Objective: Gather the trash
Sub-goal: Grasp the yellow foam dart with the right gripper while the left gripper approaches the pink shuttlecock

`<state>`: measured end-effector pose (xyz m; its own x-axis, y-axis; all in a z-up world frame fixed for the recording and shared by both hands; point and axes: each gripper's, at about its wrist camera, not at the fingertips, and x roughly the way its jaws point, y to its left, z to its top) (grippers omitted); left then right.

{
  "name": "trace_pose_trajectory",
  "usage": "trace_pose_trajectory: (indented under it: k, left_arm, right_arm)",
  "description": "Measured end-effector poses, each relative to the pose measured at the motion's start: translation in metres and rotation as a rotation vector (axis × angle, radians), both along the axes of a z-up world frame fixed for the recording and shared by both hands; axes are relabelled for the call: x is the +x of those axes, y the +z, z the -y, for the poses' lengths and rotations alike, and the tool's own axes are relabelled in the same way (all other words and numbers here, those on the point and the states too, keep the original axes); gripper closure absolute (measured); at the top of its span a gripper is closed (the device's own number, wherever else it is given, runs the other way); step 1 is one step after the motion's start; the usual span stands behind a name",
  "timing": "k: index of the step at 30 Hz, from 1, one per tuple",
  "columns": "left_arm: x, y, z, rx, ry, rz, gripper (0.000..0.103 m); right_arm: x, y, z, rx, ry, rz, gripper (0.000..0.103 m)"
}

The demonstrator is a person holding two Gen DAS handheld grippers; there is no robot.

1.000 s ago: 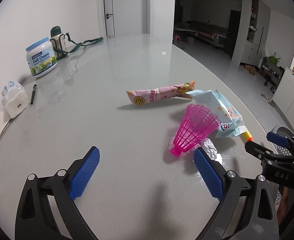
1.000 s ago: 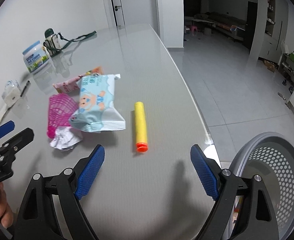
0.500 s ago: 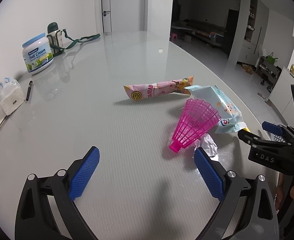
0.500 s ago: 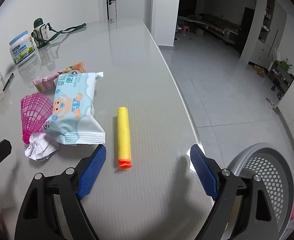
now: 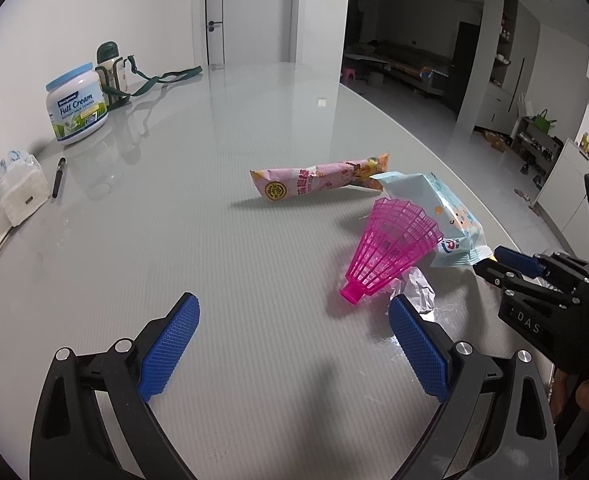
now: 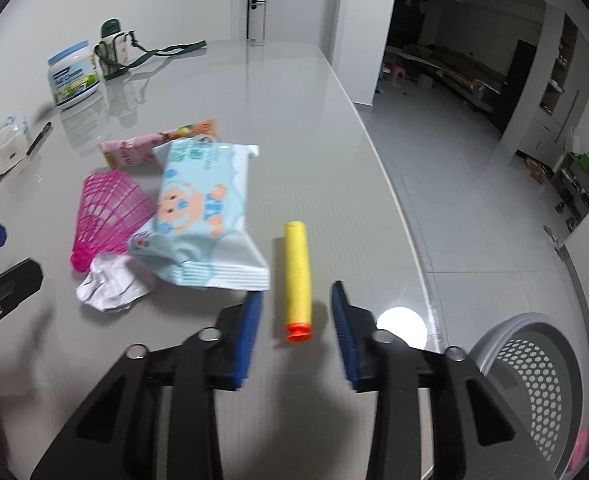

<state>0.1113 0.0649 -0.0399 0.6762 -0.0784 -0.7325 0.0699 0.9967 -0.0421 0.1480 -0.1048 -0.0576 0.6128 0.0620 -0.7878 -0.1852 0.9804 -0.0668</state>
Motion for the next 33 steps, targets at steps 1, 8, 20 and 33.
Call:
trace_pose_trajectory:
  k: [1, 8, 20, 33]
  left_arm:
    - [0.000, 0.000, 0.000, -0.001, 0.000, -0.001, 0.009]
    - [0.001, -0.003, 0.001, -0.008, -0.005, -0.009, 0.009]
    - [0.001, 0.003, 0.018, 0.029, -0.085, -0.018, 0.009]
    - [0.036, 0.003, 0.037, 0.035, -0.145, -0.022, 0.009]
  right_arm:
    - [-0.002, -0.001, 0.001, 0.003, 0.003, -0.001, 0.087]
    - [-0.020, 0.002, 0.012, 0.079, -0.015, -0.002, 0.091]
    - [-0.062, 0.011, 0.040, 0.214, -0.085, 0.035, 0.091]
    - [-0.075, 0.010, 0.054, 0.284, -0.097, 0.029, 0.091]
